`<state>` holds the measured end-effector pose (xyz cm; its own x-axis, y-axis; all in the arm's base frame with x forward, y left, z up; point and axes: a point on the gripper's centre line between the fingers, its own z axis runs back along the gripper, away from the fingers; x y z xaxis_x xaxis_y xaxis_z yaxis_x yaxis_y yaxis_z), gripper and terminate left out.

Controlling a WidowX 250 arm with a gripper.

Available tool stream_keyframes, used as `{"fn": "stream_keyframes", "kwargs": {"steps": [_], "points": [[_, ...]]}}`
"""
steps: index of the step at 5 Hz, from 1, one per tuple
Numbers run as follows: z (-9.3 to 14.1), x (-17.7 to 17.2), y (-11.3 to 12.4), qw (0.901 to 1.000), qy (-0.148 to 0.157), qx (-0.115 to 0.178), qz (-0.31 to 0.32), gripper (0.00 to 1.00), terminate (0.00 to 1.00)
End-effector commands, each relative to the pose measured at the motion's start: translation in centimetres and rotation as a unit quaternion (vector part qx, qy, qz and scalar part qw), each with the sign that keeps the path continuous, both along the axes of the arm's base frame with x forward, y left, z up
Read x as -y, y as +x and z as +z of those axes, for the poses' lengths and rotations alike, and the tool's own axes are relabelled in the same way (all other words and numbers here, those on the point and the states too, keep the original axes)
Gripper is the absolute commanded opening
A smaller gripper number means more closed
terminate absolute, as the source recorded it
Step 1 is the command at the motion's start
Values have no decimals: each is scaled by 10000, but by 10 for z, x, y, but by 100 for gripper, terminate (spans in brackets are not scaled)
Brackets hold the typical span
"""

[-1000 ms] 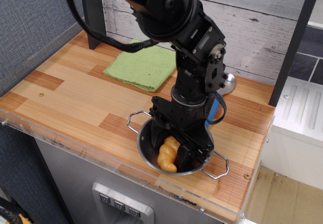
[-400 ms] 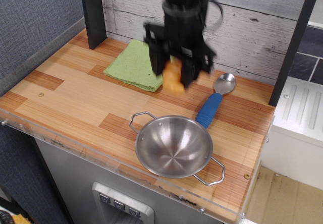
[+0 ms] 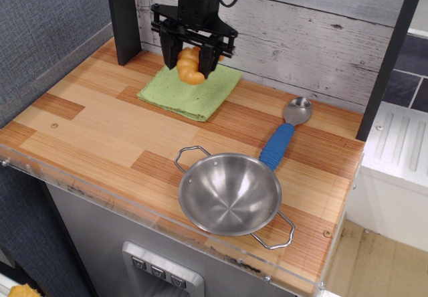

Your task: Move croissant from inside pot to on top of green cloth

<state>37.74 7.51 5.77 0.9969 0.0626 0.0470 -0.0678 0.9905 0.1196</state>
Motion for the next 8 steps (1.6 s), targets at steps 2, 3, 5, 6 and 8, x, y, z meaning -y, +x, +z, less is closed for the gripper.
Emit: {"fn": "stream_keyframes", "kwargs": {"steps": [2,3,5,6,8], "points": [[18,-28,8,9992,201,261,212,0,0],[23,-26,9,9986,331,350,208,100,0],[53,-14,-15,9968,315,699,219,100,0],[63,1,-44,9962,263,787,248,100,0],[42,11,-57,9989,-315,315,168,100,0]]}}
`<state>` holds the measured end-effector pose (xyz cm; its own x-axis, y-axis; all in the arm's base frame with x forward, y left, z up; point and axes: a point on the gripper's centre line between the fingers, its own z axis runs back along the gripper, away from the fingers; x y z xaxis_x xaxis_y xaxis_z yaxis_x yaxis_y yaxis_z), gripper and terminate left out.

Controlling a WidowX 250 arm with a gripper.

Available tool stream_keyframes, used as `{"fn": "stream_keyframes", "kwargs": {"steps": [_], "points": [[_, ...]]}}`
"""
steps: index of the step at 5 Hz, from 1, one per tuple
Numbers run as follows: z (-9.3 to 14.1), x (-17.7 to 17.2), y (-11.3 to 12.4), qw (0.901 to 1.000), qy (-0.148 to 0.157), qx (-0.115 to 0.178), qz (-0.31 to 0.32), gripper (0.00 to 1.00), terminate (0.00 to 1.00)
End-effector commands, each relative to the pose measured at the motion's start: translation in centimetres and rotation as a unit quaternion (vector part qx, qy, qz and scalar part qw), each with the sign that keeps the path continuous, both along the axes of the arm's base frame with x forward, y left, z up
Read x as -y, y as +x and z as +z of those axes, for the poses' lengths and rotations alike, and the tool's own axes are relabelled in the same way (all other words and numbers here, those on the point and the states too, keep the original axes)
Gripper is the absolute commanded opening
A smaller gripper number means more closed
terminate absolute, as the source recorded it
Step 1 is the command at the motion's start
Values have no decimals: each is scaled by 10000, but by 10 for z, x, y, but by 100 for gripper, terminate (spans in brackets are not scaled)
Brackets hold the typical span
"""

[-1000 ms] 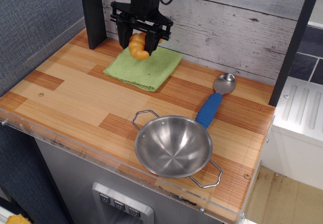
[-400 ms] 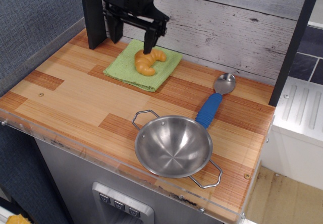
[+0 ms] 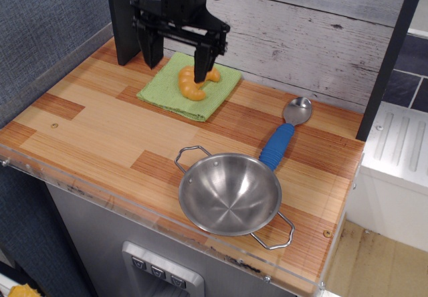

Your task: Move croissant from inside pot to on top of green cloth

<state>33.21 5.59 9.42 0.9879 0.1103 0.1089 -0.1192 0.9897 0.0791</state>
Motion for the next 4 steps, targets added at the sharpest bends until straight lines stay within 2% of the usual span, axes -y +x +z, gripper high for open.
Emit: {"fn": "stream_keyframes", "kwargs": {"steps": [1,3,4], "points": [[6,-9,-12,9998,-151,-74,-81,100,0],[8,-10,-12,9996,-124,-37,-247,100,0],[8,-10,-12,9996,-124,-37,-247,100,100]]}}
